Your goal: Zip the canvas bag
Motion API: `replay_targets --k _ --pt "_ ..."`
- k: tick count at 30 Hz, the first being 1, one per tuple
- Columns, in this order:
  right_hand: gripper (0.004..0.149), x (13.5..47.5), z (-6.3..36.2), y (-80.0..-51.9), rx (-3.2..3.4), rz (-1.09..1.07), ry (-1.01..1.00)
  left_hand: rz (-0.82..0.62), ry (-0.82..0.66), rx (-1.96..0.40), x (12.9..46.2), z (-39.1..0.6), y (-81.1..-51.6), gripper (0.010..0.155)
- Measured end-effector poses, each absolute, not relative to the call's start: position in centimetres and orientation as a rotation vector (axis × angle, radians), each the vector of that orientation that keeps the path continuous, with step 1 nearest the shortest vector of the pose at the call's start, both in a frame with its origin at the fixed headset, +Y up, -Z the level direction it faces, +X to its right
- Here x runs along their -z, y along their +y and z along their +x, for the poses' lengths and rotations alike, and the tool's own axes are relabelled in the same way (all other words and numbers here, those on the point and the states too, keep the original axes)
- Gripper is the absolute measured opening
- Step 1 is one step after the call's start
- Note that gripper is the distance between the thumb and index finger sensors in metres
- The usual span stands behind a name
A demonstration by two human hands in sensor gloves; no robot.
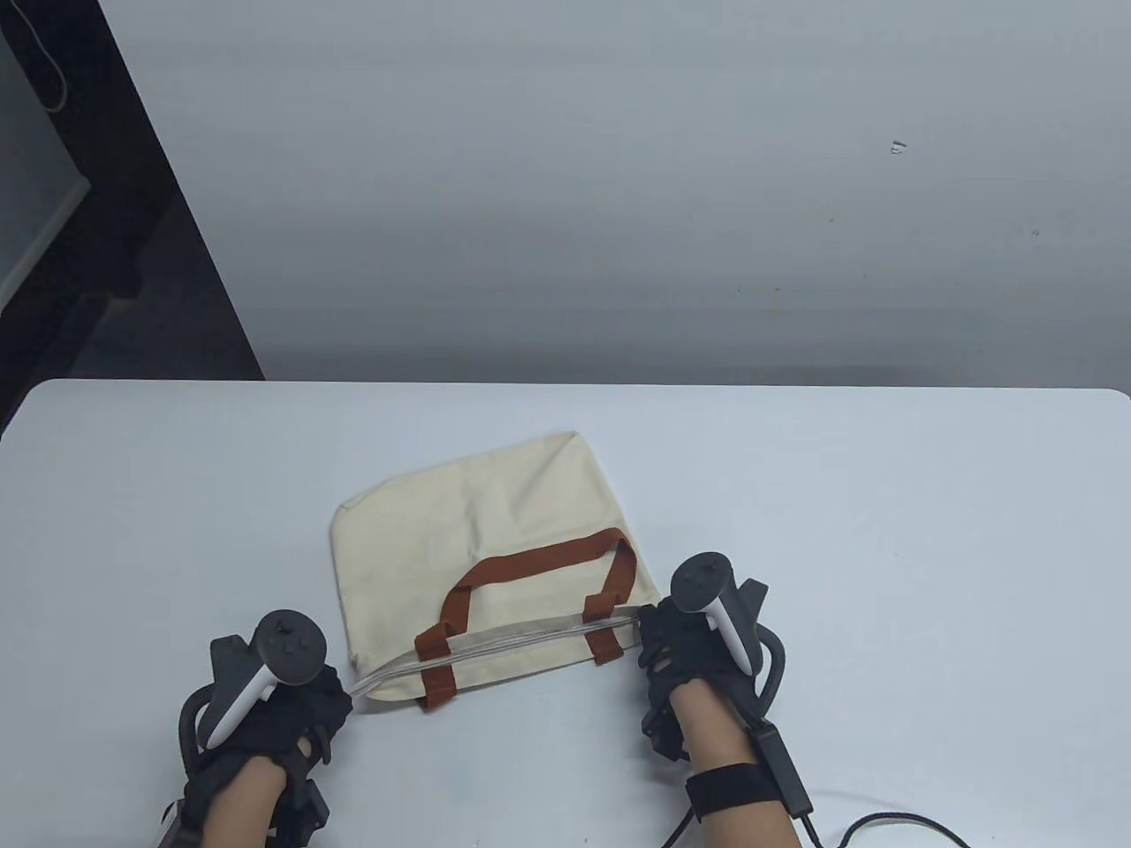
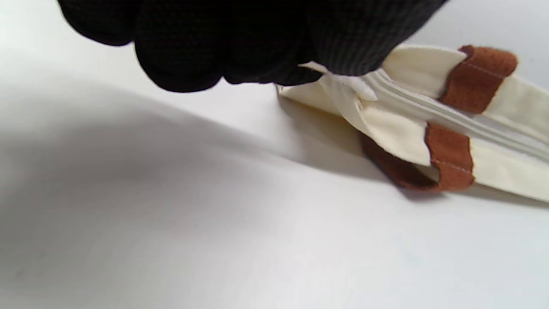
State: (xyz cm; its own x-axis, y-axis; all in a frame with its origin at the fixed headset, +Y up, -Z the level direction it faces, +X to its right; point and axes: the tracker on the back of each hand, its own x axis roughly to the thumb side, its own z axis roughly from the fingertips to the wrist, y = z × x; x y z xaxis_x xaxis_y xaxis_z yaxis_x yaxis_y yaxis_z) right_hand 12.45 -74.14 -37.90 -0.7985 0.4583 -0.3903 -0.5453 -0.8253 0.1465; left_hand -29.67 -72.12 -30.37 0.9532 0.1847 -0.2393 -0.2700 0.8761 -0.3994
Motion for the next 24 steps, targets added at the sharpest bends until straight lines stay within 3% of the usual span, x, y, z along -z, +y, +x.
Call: replay_targets --k 9,13,16,19,24 --pt "0.044 37.5 12.6 -73.3 -2.517 -0.425 0.29 -0.641 0.192 -0.063 30.9 -27.7 -75.9 0.041" --pt "0.043 37.5 12.6 -73.4 -2.516 -0.409 0.311 -0.613 0.203 -0.065 31.1 -27.6 -75.9 0.042" --pt "0.043 37.3 12.4 -72.6 -2.507 -0.347 0.273 -0.631 0.235 -0.186 30.9 -28.8 -74.9 0.054" --pt "0.043 36.6 11.8 -70.6 -2.505 -0.252 0.146 -0.441 0.259 -0.33 30.5 -30.1 -72.4 0.058" --pt "0.043 34.4 10.4 -64.4 -2.499 0.025 -0.137 -0.024 0.175 -0.497 29.2 -28.6 -66.5 0.061"
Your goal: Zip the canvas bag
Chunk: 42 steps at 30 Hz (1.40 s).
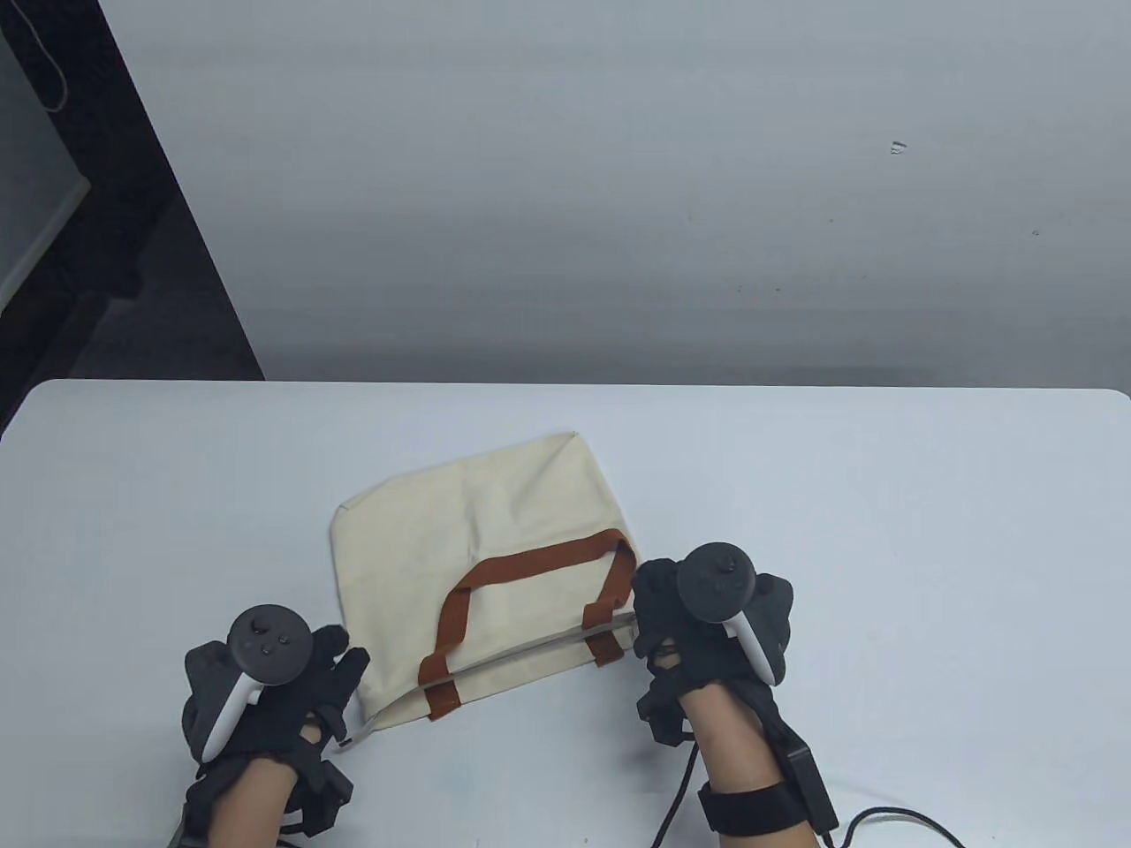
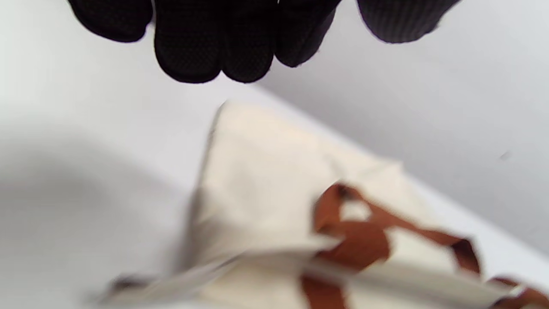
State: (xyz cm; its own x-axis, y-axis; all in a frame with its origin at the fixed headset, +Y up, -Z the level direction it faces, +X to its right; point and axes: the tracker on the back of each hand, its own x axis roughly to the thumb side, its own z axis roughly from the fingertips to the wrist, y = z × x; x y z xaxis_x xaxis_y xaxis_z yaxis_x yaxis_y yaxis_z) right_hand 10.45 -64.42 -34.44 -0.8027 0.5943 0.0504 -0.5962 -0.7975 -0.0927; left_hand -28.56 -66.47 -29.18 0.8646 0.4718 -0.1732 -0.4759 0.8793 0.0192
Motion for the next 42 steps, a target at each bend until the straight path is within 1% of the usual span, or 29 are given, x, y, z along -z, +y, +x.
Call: replay_targets --k 1,2,4,6,7,9,11,13,14,17,20,21,23,27,33,42 --pt "0.043 34.0 10.3 -63.7 -2.496 0.069 -0.174 0.015 0.155 -0.5 29.0 -28.1 -65.7 0.063" --pt "0.044 33.2 10.1 -62.7 -2.488 0.14 -0.233 0.066 0.103 -0.503 28.6 -27.2 -64.5 0.065" --pt "0.044 31.9 9.6 -61.5 -2.508 0.301 -0.291 0.127 -0.032 -0.495 27.9 -25.2 -62.6 0.07" --pt "0.044 31.0 9.1 -61.3 -2.605 0.331 -0.327 0.159 -0.075 -0.436 27.7 -23.6 -61.5 0.074" --pt "0.044 30.9 8.9 -61.4 -2.643 0.35 -0.313 0.15 -0.076 -0.389 27.7 -22.7 -61.3 0.077" --pt "0.045 30.7 8.6 -62.0 -2.686 0.352 -0.313 0.148 -0.094 -0.315 27.9 -21.0 -61.2 0.079" --pt "0.046 30.9 8.5 -62.9 -2.703 0.34 -0.297 0.128 -0.102 -0.257 28.4 -19.5 -61.7 0.081" --pt "0.047 31.2 8.4 -64.3 -2.723 0.317 -0.267 0.044 -0.115 -0.189 29.1 -18.0 -63.1 0.083" --pt "0.047 31.3 8.4 -64.6 -2.732 0.313 -0.249 0.036 -0.118 -0.171 29.3 -17.6 -63.6 0.084" --pt "0.054 31.6 8.6 -66.4 -2.776 0.282 -0.156 -0.003 -0.122 -0.114 29.9 -16.4 -66.1 0.086" --pt "0.065 31.8 8.7 -68.0 -2.839 0.243 -0.044 -0.042 -0.128 -0.109 30.0 -16.1 -68.2 0.088" --pt "0.069 31.9 8.7 -68.6 -2.866 0.229 0.003 -0.069 -0.126 -0.093 30.0 -16.2 -68.7 0.089" --pt "0.075 32.1 8.5 -69.8 -2.905 0.213 0.096 -0.059 -0.128 -0.084 29.8 -16.3 -69.1 0.089" --pt "0.077 32.3 8.2 -71.7 -2.925 0.221 0.209 -0.051 -0.146 -0.105 29.4 -16.5 -69.5 0.089" --pt "0.076 32.4 8.3 -72.0 -2.877 0.235 0.201 -0.037 -0.149 -0.116 29.2 -16.8 -69.6 0.089" --pt "0.073 32.4 9.1 -71.8 -2.801 0.225 0.176 -0.07 -0.161 -0.098 29.4 -16.4 -70.4 0.088"
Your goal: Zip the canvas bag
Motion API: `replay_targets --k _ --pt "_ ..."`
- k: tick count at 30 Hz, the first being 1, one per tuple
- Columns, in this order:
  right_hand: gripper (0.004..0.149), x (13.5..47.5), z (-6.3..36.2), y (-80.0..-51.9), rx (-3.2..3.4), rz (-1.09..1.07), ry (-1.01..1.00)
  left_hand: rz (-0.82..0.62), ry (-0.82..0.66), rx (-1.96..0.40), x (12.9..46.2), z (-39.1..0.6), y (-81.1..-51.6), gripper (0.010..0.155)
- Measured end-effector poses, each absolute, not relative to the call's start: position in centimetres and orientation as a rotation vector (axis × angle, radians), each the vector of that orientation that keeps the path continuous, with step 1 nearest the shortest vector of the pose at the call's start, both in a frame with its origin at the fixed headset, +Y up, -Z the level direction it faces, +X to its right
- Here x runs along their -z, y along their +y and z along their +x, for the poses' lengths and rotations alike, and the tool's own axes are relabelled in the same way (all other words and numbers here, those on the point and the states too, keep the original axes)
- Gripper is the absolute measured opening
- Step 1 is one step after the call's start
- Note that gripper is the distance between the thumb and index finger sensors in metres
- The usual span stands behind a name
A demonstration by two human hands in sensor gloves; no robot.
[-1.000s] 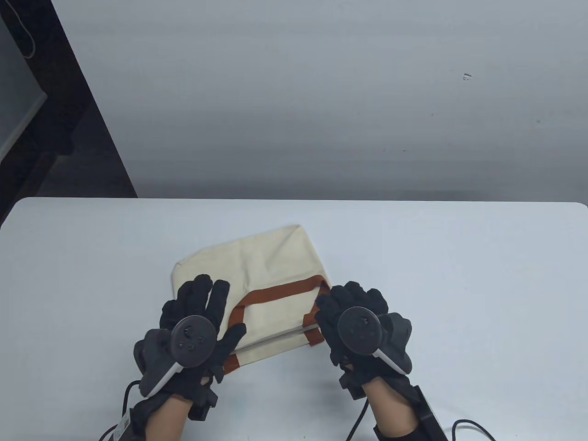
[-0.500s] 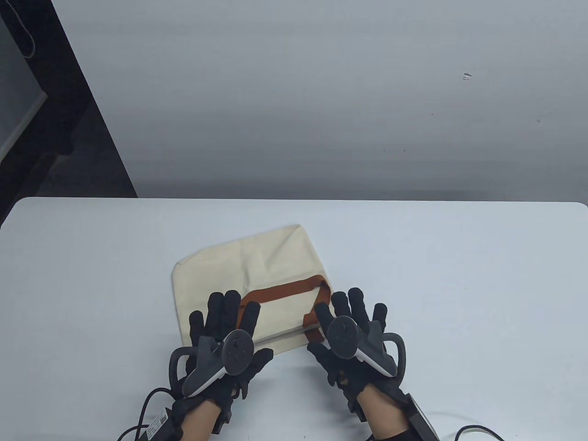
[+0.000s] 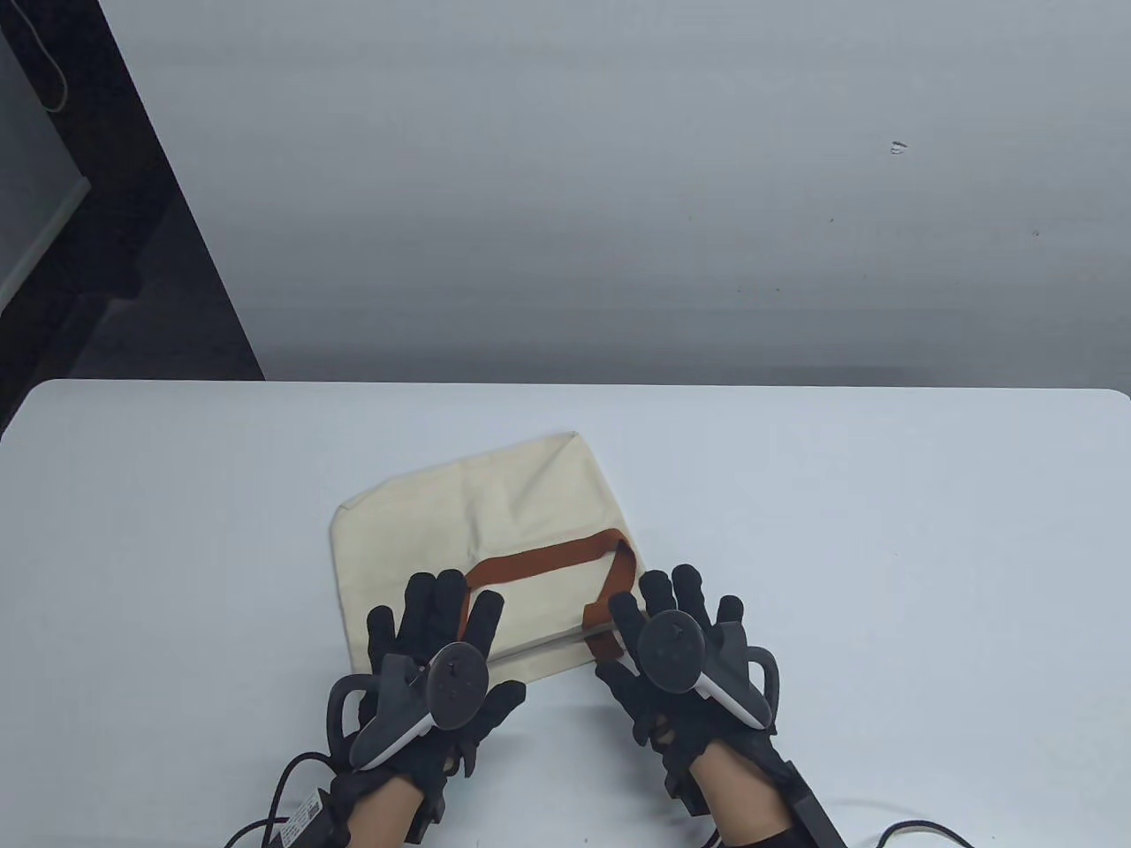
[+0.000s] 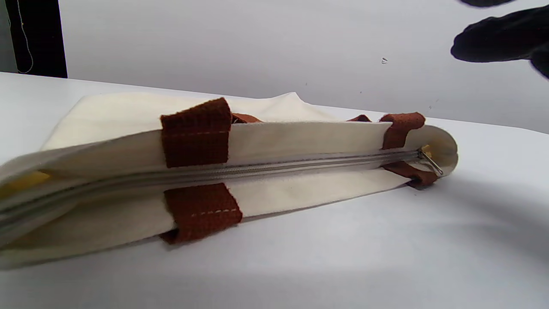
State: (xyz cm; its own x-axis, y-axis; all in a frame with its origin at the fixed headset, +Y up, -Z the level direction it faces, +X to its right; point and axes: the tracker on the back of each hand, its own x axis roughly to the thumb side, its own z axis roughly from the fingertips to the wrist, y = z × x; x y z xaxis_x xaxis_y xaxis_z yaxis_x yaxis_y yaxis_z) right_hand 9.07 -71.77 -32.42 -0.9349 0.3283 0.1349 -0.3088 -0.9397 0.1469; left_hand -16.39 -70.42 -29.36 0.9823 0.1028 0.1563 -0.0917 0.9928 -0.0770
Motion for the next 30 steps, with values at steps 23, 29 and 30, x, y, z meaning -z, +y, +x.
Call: replay_targets --k 23,29,30 --pt "0.07 32.56 9.92 -71.85 -2.714 0.214 0.17 -0.096 -0.159 -0.097 29.23 -16.11 -70.61 0.087" --pt "0.07 32.58 9.88 -71.89 -2.712 0.221 0.166 -0.107 -0.155 -0.099 29.23 -16.09 -70.62 0.087" --pt "0.07 32.59 9.88 -71.92 -2.714 0.219 0.169 -0.113 -0.155 -0.097 29.23 -16.08 -70.62 0.087"
